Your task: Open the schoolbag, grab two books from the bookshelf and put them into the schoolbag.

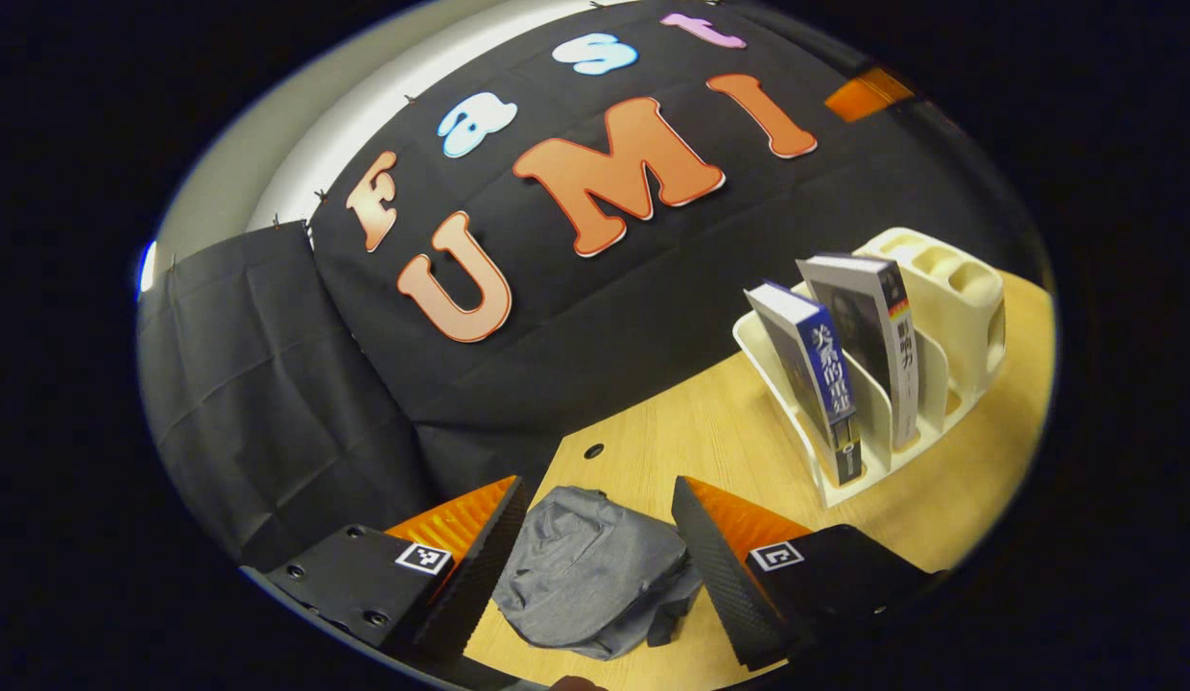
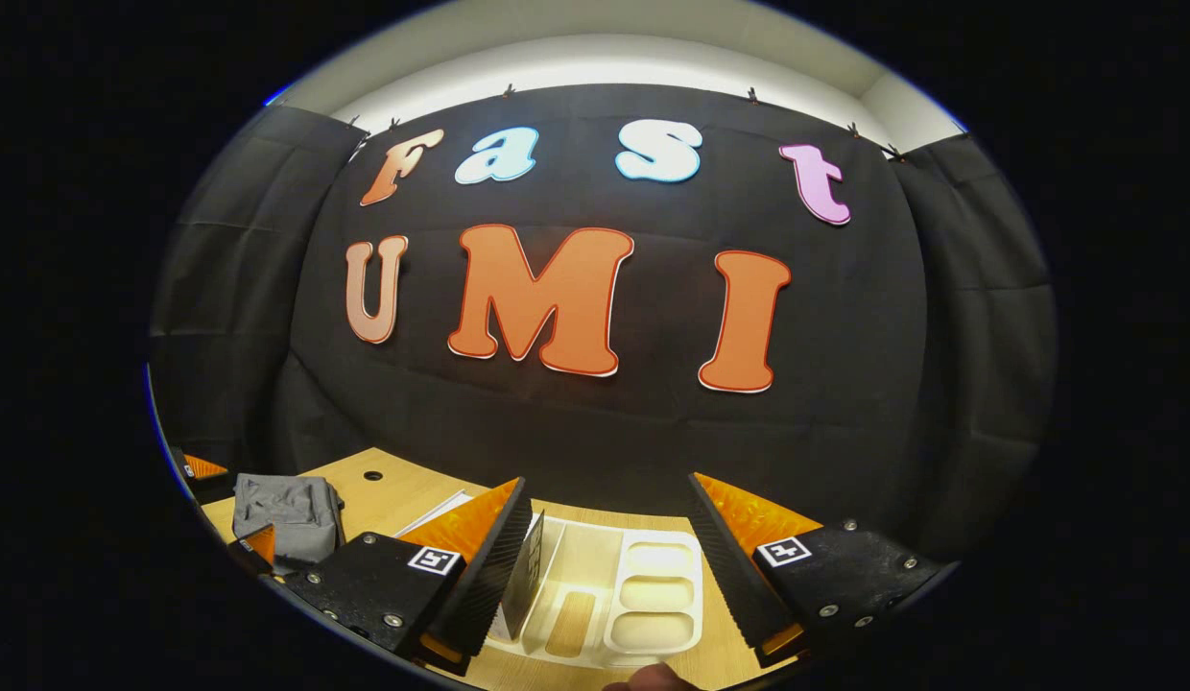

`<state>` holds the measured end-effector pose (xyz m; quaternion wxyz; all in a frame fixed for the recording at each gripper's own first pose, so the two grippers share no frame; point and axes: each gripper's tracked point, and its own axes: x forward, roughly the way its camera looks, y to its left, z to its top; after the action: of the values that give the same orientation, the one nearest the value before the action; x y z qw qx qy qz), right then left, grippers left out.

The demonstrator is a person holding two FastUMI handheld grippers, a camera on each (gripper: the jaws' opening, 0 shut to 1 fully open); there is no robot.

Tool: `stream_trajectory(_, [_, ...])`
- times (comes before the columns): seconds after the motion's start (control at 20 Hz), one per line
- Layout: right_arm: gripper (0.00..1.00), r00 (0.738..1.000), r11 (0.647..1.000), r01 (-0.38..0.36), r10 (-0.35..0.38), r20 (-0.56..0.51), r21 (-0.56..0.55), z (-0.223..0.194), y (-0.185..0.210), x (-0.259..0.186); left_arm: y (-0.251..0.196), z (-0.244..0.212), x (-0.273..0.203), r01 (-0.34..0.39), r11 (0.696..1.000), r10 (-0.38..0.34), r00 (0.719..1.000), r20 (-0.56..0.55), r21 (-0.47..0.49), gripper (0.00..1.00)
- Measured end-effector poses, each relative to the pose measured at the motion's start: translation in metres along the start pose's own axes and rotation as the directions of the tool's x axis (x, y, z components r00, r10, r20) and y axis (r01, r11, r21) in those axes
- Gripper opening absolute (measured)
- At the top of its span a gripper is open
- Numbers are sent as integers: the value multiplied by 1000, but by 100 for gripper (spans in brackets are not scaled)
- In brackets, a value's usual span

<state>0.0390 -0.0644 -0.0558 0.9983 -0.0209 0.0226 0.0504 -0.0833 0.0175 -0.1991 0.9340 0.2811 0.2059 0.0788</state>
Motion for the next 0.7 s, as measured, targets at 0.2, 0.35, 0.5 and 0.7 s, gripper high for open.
stream_trajectory(0.2, [96, 1000, 1000, 9, -9, 4, 1, -2, -11, 2, -8, -42, 11, 4, 995, 5, 997, -82, 102, 97])
stream_trajectory(0.35, [96, 1000, 1000, 5, -5, -3, 8, -4, -14, 7, -13, -67, 18, 10, 974, 16, 994, -112, 224, 97])
stream_trajectory(0.5, [96, 1000, 1000, -1, 1, 5, -3, -1, -19, 11, -19, -98, 26, 26, 949, 29, 985, -172, 313, 96])
stream_trajectory(0.7, [96, 1000, 1000, 8, -8, 17, -13, 4, -25, 12, -25, -126, 28, 44, 918, 47, 975, -216, 395, 94])
